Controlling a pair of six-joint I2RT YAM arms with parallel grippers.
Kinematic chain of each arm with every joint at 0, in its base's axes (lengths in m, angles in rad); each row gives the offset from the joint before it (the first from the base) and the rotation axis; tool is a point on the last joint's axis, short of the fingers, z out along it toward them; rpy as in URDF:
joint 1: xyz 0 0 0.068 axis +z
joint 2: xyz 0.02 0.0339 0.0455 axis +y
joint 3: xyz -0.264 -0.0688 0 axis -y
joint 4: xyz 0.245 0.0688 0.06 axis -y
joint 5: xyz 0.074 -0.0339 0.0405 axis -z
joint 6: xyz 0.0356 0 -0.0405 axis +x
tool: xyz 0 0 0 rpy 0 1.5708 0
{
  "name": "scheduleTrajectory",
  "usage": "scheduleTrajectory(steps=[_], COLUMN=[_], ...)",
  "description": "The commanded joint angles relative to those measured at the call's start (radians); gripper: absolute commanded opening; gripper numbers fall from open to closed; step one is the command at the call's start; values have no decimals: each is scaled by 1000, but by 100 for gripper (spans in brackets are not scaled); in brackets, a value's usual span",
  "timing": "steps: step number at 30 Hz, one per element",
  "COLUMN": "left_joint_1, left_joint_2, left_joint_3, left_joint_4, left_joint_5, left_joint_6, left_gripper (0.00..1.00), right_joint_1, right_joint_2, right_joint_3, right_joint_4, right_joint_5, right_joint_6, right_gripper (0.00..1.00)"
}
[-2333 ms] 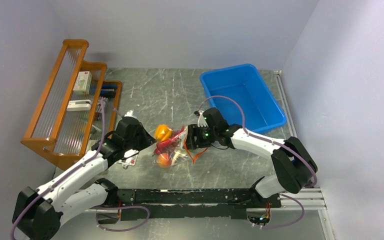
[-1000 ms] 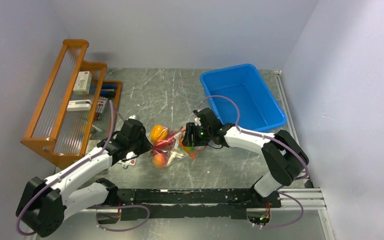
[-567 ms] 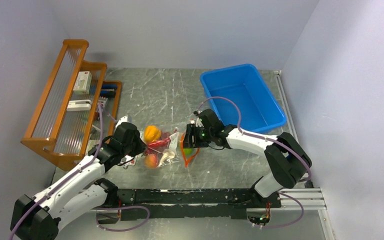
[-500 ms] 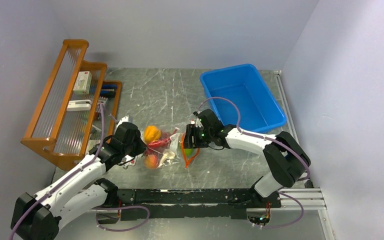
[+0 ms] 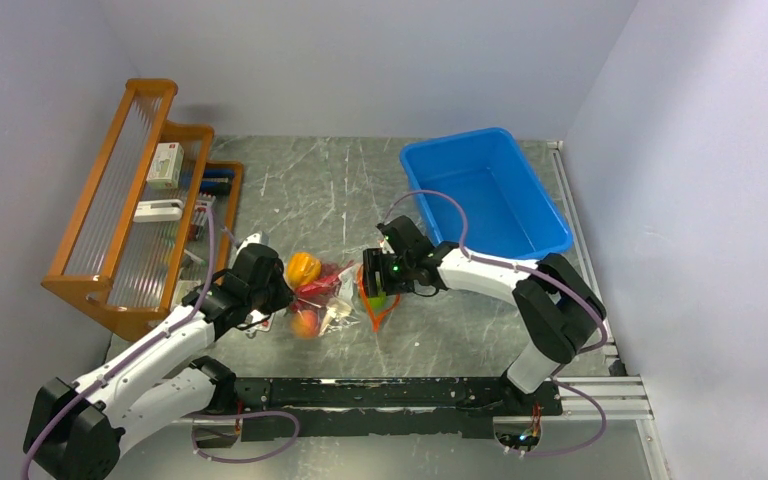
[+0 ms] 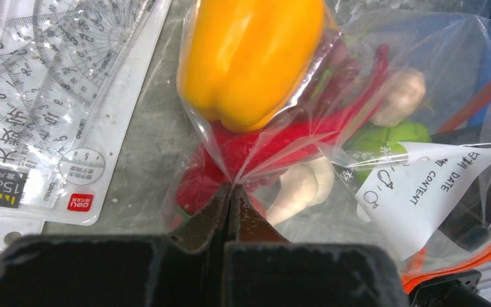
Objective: Open the zip-top bag and remove the fake food
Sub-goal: Pick up the fake fruit from the zipper food storage bag, then place the fake fruit in the bin.
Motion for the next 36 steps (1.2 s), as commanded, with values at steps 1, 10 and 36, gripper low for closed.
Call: scheduleTrajectory(steps=[1,10,36], left_joint_1=[7,7,6], left_joint_2=[-8,-32,-62], left_joint_3=[15,23,29], left_joint_4=[10,-21,-17], left_joint_5=[16,-31,-31], left_joint_6=[16,-8,-54], left_gripper=[7,7,45], right_joint_1=[16,16,-318], right_joint_2=[9,-170,-453], right_joint_3=[19,-43,241], right_joint_4=[-24,-13,-308], right_joint_5=[32,134,494], right_joint_6=[-14,33,-234], right_gripper=[56,39,31])
